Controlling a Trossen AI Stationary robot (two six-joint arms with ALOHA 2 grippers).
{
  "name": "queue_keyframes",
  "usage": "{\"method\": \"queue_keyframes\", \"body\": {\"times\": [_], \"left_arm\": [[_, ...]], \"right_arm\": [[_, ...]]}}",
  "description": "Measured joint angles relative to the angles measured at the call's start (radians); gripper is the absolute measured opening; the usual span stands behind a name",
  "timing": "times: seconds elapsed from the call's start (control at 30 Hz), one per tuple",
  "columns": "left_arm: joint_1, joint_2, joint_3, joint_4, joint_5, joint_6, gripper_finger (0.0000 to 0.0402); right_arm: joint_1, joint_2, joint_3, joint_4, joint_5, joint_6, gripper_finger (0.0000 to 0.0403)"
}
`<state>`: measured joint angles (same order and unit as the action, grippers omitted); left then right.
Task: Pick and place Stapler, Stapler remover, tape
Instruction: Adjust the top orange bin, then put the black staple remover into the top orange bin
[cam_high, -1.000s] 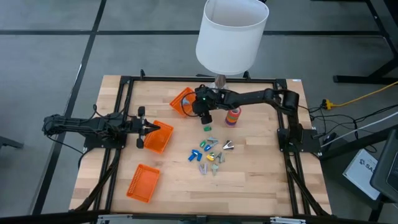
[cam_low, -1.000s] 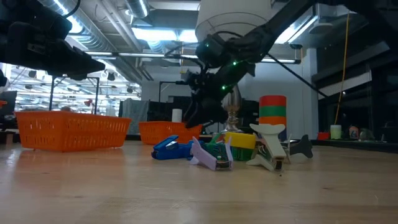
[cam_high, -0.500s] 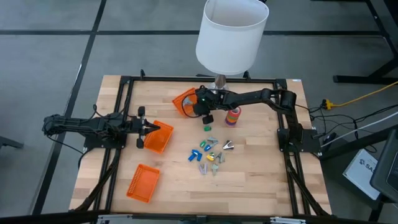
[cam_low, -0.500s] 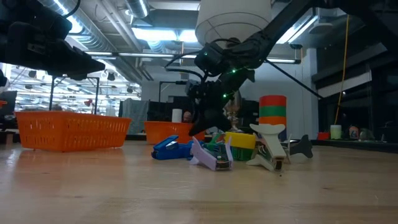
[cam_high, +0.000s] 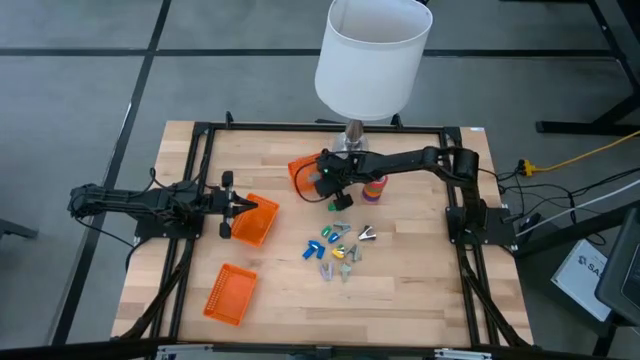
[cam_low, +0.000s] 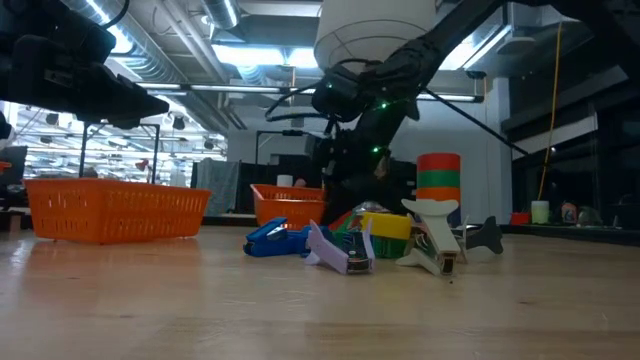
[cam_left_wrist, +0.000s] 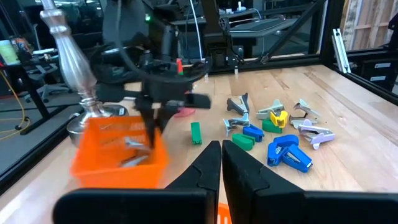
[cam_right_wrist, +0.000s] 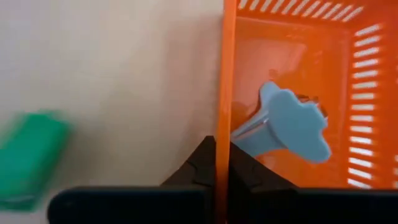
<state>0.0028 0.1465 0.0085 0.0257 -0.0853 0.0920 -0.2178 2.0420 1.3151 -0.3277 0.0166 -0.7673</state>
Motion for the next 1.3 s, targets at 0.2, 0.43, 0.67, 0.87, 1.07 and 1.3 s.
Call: {"method": "queue_keyframes", "body": {"times": [0.2, 0.43, 0.67, 0.87, 1.07, 1.3], "left_arm": [[0.0, 0.0, 0.0, 0.0, 0.0, 0.0, 0.0012], [0.0, 0.0, 0.0, 0.0, 0.0, 0.0, 0.001], [0.0, 0.0, 0.0, 0.0, 0.0, 0.0, 0.0012], [0.0, 0.0, 0.0, 0.0, 0.0, 0.0, 0.0011], [0.0, 0.0, 0.0, 0.0, 0.0, 0.0, 0.0011], [0.0, 0.0, 0.0, 0.0, 0.0, 0.0, 0.0013]], "right_arm": [[0.024, -0.092, -0.004, -0.124, -0.072, 0.019, 0.0005], [0.026, -0.112, -0.003, -0.215, -0.073, 0.077, 0.0025], [0.026, -0.107, -0.013, -0.224, -0.073, 0.091, 0.0012], [0.026, -0.107, -0.013, -0.219, -0.072, 0.094, 0.0024], [0.026, -0.107, -0.013, -0.214, -0.072, 0.128, 0.0078], [0.029, -0.107, 0.064, -0.3, -0.082, 0.187, 0.0138]]}}
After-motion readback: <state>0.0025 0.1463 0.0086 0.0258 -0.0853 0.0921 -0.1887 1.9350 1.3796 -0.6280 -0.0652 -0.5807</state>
